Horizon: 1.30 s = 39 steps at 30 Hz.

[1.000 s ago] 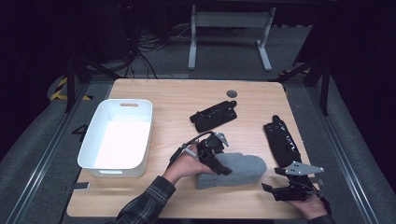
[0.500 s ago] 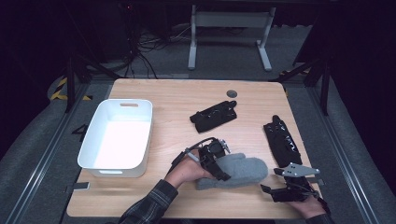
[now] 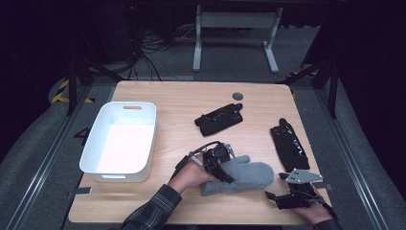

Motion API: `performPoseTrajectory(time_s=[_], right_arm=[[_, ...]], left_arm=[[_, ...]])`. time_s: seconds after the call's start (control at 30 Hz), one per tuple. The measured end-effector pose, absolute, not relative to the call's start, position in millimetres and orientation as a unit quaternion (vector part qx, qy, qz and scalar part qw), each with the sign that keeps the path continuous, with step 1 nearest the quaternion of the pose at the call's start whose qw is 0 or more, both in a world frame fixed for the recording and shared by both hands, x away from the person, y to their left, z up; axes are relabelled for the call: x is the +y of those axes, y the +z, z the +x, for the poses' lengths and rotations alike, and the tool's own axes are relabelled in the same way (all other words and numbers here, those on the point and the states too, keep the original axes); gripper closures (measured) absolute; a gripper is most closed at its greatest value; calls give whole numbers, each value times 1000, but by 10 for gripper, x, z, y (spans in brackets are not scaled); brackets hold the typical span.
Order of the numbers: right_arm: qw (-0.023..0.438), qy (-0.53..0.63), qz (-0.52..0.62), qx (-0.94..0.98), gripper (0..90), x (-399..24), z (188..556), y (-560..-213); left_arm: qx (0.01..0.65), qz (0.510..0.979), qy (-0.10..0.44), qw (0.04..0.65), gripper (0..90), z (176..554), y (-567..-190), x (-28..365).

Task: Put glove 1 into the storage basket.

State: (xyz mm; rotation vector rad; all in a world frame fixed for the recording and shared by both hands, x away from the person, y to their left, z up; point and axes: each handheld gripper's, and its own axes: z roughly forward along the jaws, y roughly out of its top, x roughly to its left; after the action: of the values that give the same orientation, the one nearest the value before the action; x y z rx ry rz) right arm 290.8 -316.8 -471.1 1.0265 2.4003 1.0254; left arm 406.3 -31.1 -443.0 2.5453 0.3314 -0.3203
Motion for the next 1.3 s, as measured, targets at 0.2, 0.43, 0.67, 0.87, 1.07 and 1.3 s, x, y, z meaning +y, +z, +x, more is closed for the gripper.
performPoseTrajectory(time_s=[0.2,0.43,0.67,0.87,1.07,1.3], right_arm=[[167,359,361,844,114,-3168,2910,-4709],[168,359,361,844,115,-3168,2910,-4709],[169,358,362,844,114,-3168,2910,-4709],[170,358,364,843,114,-3167,2916,-4709],[170,358,366,842,114,-3165,2919,-4710],[172,357,368,841,113,-3164,2929,-4710]], left_arm=[[129,944,-112,283,704,4054,-4365,-266],[141,940,-106,293,729,4070,-4269,-160],[167,933,-86,305,732,4094,-4127,8],[182,924,-70,329,739,4074,-4003,89],[198,917,-58,343,741,4091,-3803,232],[232,903,-36,360,740,4169,-3586,508]])
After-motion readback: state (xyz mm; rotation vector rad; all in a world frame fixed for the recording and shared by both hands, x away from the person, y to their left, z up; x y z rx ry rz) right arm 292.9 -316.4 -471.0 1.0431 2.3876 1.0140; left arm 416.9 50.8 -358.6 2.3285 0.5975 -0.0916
